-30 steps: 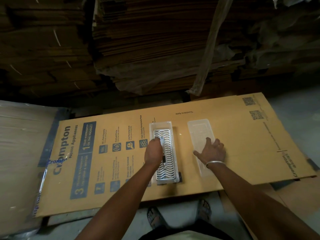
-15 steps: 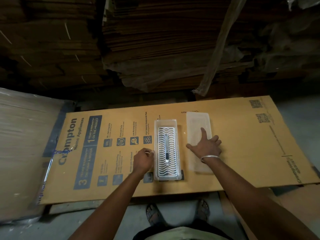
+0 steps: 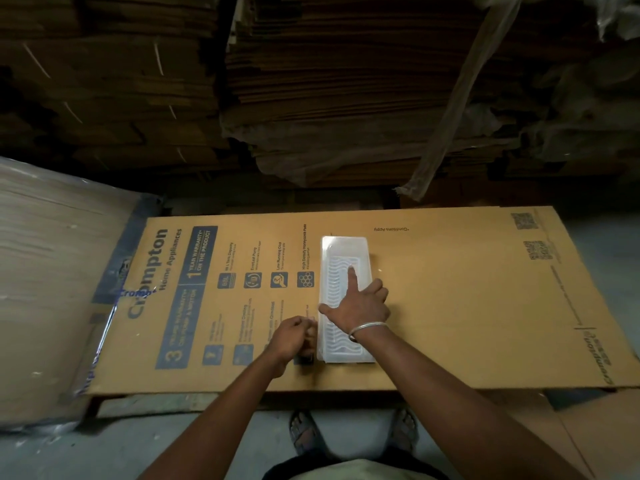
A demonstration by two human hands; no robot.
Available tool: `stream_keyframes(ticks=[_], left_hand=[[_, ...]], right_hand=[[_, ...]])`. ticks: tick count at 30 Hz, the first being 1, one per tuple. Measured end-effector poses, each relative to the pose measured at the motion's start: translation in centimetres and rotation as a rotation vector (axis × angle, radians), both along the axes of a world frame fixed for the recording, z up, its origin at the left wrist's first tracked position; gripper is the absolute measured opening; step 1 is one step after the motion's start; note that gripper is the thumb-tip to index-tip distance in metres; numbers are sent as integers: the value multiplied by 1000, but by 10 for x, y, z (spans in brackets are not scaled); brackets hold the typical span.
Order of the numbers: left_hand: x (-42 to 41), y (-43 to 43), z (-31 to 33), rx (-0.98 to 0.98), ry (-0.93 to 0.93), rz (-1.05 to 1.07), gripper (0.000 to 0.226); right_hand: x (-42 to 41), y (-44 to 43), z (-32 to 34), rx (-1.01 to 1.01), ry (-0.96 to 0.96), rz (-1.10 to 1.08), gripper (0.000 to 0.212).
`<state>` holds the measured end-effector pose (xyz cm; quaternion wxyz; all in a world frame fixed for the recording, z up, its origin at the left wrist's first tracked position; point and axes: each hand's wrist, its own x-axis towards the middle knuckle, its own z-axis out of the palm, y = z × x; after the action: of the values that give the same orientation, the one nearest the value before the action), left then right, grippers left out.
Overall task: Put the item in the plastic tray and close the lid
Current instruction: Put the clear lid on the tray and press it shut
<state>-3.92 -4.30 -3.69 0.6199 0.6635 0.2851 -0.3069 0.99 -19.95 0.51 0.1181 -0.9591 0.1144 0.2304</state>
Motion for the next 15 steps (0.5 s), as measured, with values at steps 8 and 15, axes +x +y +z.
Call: stream_keyframes(ticks=[8, 15], left_hand=[[-15, 9, 3, -82, 11, -119, 15], [-17, 14, -3, -54, -60, -210, 54]], right_hand=[[8, 9, -14, -54, 65, 11, 118], [9, 16, -19, -89, 53, 22, 117]])
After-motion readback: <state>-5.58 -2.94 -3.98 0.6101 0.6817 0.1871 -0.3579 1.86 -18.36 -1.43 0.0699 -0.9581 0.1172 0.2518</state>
